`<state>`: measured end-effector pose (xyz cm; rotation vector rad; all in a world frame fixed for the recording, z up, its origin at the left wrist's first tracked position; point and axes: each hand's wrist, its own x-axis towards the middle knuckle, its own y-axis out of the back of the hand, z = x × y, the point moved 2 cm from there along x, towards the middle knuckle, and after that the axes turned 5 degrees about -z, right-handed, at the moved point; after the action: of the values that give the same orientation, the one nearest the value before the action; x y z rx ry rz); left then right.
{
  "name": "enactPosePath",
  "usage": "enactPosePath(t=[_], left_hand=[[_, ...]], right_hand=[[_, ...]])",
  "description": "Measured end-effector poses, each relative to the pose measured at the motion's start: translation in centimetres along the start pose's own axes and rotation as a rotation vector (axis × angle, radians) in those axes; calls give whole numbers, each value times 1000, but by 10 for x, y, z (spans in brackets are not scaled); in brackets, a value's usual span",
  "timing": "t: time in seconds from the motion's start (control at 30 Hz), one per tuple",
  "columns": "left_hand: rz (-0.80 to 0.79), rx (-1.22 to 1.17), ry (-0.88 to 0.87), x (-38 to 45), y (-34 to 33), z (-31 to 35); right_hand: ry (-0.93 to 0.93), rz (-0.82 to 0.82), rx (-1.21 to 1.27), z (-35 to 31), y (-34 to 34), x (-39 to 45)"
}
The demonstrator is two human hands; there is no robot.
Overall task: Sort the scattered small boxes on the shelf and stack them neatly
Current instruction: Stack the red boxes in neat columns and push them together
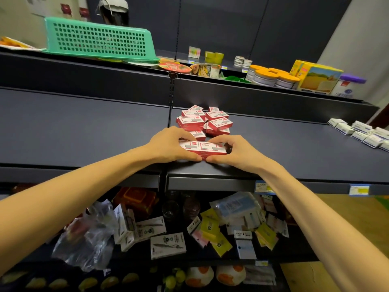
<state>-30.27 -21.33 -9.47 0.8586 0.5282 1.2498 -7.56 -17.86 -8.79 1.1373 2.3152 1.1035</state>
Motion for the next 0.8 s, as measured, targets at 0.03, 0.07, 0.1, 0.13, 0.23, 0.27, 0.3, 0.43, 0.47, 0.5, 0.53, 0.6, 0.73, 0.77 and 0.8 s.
enactPosePath(t=[0.03, 0.07, 0.1, 0.13, 0.23, 0.27, 0.3, 0.43, 0.47, 0.5, 0.53, 0.6, 0.73, 0.77, 0.8], left_hand=[[-5, 5, 4, 0, 0, 1], [-16, 8, 1, 0, -1, 2], [-26, 5, -2, 0, -1, 3], [-28, -2, -3, 0, -1, 3], [-28, -21, 8, -2, -1, 5], [-34, -24, 10, -2, -2, 5], [-38, -28, 13, -3, -2, 7], [-76, -24, 11, -7, 2, 10], [-85, -20, 12, -10, 5, 9], [-85, -33, 17, -15, 9, 7], [-79, -59, 25, -19, 14, 3], [-74, -114, 37, -29, 22, -5], [-34, -204, 17, -41, 20, -12], [-13, -213, 11, -42, 17, -13], [4, -222, 9, -42, 15, -13]], right_hand=[[2, -4, -10, 1, 0, 1], [4, -10, -13, 1, -1, 0], [5, -16, -16, 1, -1, 0], [9, -21, -19, 2, -1, 0], [28, -29, -33, 0, 3, -2], [27, -43, -34, -1, 5, -2], [24, -61, -34, -1, 7, -1], [20, -108, -21, -3, 11, 2], [14, -118, -12, -3, 11, 3], [11, -124, -7, -3, 12, 3], [12, -125, -4, -2, 13, 3], [13, -124, 6, 0, 14, 1], [20, -109, 17, 4, 12, 0], [22, -102, 18, 4, 11, 0], [22, -96, 23, 5, 10, 0]])
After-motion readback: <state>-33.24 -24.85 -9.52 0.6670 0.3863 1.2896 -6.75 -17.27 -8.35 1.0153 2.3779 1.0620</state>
